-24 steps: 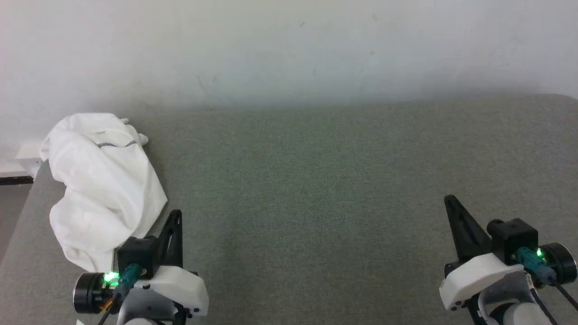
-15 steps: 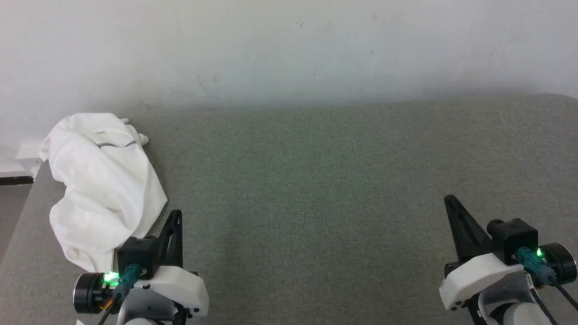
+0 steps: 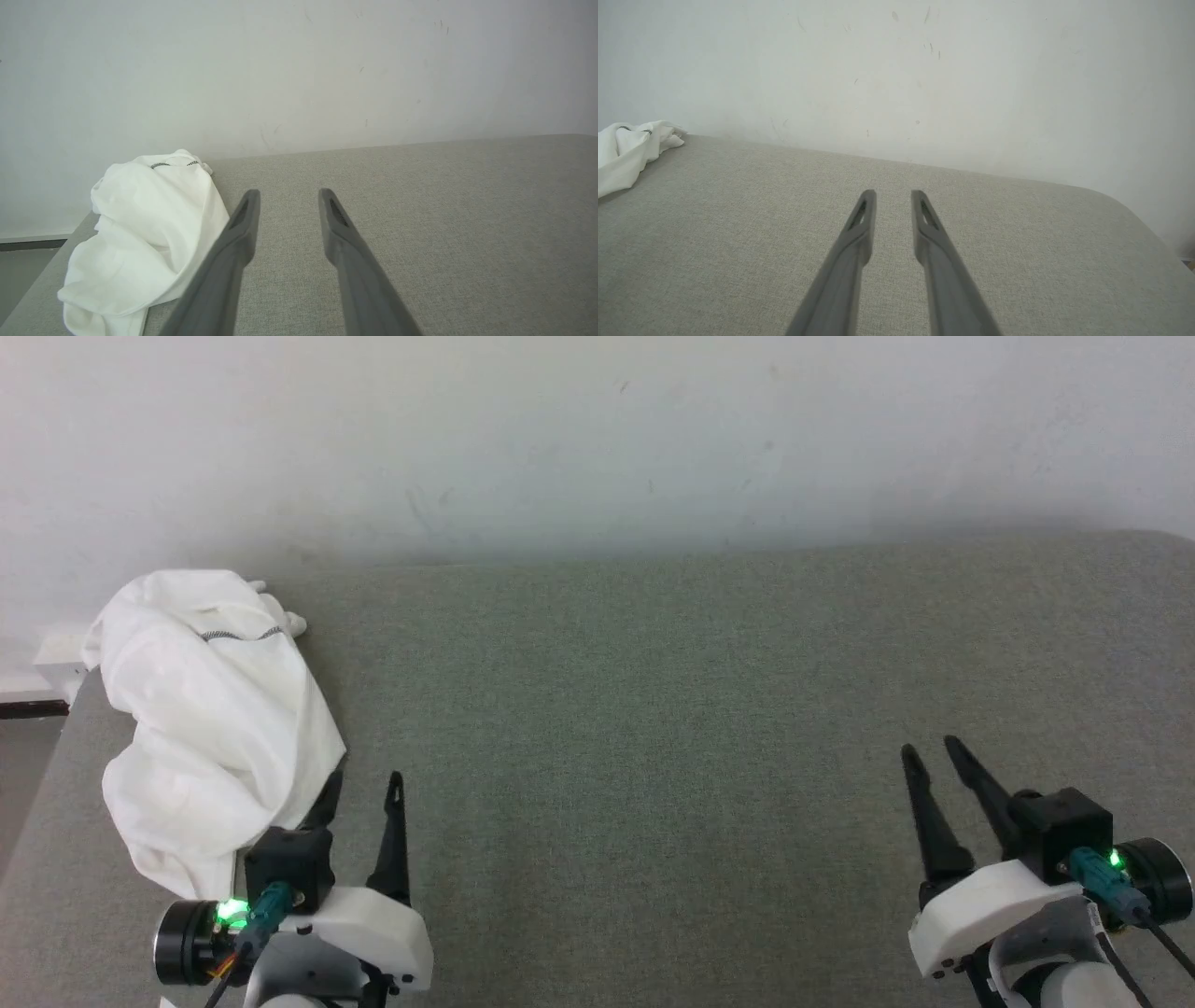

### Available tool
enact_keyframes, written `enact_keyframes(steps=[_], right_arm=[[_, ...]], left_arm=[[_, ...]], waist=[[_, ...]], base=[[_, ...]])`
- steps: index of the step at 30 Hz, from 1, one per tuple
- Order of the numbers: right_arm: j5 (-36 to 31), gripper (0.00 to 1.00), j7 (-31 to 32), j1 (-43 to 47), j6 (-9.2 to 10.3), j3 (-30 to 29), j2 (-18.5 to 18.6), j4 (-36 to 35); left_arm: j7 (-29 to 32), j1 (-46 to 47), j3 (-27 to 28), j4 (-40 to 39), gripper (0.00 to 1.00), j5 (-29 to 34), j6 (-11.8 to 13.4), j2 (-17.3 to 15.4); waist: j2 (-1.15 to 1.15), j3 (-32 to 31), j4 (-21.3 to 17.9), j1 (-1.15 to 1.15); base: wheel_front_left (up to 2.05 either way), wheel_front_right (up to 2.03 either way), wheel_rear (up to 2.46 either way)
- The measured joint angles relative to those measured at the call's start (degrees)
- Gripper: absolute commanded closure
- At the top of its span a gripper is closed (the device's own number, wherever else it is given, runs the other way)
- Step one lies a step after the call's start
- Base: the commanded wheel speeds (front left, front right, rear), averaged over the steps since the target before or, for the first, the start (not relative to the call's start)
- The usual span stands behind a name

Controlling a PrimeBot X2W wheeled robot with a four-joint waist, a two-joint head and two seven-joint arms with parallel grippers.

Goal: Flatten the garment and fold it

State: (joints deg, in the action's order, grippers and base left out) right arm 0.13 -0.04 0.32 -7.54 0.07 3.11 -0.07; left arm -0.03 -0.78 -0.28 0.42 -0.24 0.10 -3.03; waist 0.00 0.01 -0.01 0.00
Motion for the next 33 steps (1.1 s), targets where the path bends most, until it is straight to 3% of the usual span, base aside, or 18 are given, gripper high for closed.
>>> enact_keyframes(steps=[17,33], right_arm=[[1.19,0.0,-1.78,0.0,0.0,-0.25,0.0,0.87],[2.07,0.0,-3.61,0.14,0.0,-0.2,-0.01,0.82]], left_arm=[[-1.74,0.04,-0.77,0.92,0.0,-2.68,-0.05,0.0],[-3.63,0.28,-0.53,1.56,0.0,-5.45,-0.08,0.0]], waist=[[0.0,-0.02,0.45,0.0],[0.0,-0.4,3.37,0.0]], base=[[0.0,0.0,0.0],[0.0,0.0,0.0]])
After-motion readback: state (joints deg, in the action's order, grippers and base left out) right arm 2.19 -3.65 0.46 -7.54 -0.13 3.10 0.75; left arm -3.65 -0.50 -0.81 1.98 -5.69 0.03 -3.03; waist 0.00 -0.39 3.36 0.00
